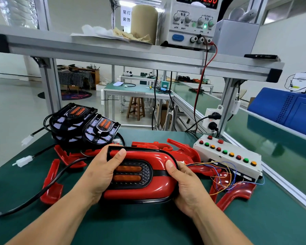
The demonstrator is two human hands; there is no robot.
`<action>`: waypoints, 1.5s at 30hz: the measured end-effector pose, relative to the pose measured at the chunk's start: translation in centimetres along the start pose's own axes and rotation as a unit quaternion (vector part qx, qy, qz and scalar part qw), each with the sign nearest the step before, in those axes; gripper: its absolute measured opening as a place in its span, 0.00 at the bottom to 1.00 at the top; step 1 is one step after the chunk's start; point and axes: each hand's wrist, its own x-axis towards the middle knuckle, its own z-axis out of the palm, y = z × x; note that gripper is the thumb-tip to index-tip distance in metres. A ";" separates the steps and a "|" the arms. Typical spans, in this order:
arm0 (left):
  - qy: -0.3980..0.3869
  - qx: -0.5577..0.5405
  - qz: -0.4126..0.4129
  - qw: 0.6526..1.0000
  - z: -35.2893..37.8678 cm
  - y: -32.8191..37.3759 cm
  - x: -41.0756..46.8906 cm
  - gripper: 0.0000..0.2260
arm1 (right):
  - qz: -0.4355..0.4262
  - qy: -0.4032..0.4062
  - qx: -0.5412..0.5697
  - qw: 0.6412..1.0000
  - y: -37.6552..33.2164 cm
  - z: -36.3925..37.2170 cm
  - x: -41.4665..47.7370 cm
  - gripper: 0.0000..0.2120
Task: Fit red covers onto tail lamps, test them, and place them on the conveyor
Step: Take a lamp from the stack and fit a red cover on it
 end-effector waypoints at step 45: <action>-0.024 0.003 -0.069 0.997 0.4 -0.2 0.1 0.18 | -0.053 0.002 -0.057 0.997 0.0 0.1 0.3 0.17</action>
